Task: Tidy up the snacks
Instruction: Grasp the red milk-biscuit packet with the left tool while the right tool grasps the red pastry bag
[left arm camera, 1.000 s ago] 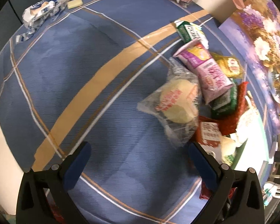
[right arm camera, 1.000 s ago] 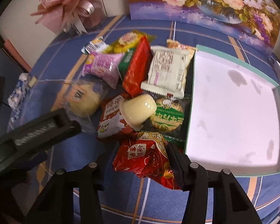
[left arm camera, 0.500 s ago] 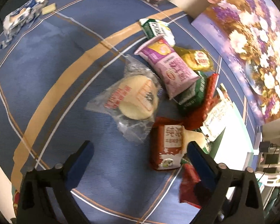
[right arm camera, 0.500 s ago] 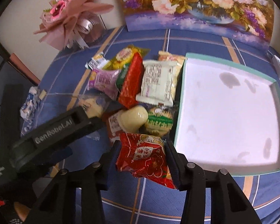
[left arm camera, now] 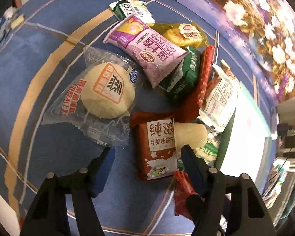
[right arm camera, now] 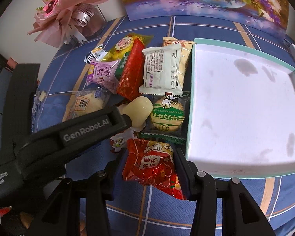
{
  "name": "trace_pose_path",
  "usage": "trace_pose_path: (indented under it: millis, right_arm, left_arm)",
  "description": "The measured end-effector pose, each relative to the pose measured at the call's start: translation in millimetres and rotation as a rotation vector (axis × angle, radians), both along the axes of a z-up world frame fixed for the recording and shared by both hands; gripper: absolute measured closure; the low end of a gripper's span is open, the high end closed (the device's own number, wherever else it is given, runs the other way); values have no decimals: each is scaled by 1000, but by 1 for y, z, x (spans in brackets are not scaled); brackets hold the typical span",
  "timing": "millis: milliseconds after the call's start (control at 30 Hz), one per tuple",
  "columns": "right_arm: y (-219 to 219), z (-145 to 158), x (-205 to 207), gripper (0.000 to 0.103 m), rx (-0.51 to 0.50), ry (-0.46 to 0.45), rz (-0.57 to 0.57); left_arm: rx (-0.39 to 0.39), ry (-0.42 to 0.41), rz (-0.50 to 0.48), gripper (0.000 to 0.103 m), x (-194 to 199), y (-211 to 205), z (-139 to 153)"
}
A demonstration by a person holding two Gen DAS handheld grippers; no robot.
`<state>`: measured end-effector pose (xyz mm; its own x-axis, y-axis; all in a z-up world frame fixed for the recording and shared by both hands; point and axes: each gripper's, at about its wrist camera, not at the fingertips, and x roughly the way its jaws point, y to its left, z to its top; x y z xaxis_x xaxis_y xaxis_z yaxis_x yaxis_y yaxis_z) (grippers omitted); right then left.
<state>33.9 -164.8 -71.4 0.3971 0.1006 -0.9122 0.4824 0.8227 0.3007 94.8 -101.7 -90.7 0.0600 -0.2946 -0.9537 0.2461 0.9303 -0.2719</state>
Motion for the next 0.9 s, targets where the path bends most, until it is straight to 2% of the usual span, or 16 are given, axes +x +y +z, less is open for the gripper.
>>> trace_pose_path:
  millis: [133,300,400,467,600,700,767,900]
  right_arm:
    - [0,0,0,53,0,1,1]
    - [2,0,1,53,0,3,2]
    - [3,-2,2,53,5,7,7]
    - [6,-4,4,53,1,14,20]
    - [16,-9,11,51,-27,32,62]
    - [23,-11,14,50,-50,42,85]
    - [27,-13,16,50,-60,51,98]
    - [33,-17,20,47,-78,76,119]
  left_arm:
    - [76,28,-17,31,4,-5,-10]
    - [70,37,24,33,11,-6,-12]
    - [59,42,54,47,18,-2,-13]
    - [69,36,60,61,21,-3,-14]
    - [75,35,53,61,28,-8,-17]
    - [76,44,49,61,23,7,-14]
    - [73,50,50,61,9,32,-7]
    - [66,62,65,62,7,52,-13]
